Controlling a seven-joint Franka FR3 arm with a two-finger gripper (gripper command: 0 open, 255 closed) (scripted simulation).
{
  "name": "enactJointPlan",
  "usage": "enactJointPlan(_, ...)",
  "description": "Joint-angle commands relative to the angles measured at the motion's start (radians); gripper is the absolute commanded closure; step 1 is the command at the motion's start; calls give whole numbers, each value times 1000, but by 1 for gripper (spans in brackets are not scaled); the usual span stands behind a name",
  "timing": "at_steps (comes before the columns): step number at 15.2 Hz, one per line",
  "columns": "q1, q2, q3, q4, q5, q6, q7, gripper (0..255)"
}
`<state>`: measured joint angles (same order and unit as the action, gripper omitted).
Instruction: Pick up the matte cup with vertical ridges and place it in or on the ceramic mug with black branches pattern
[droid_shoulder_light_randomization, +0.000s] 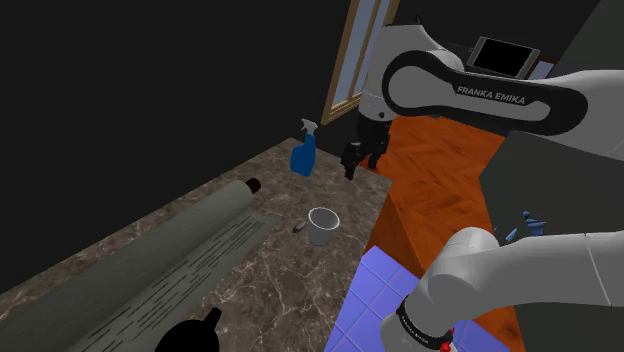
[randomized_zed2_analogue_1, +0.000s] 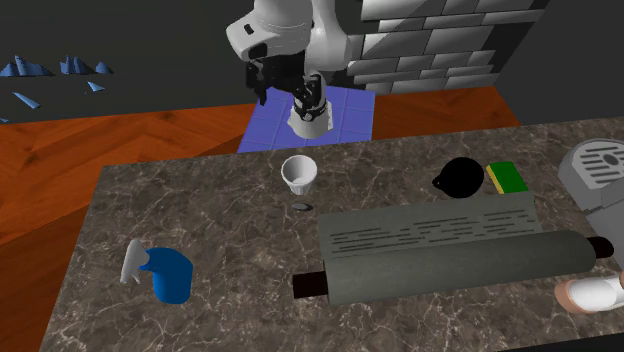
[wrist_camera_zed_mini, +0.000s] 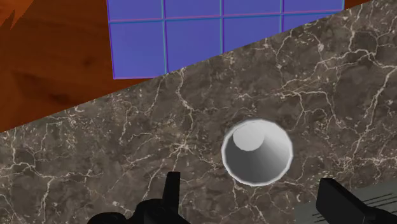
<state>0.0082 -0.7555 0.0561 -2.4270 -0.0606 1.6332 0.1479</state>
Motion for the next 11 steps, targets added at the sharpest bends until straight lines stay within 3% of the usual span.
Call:
enactJointPlan(1,0,0,0,0,0,0,0,0)
enactJointPlan(11,33,204,112,-127,81,294,169,0)
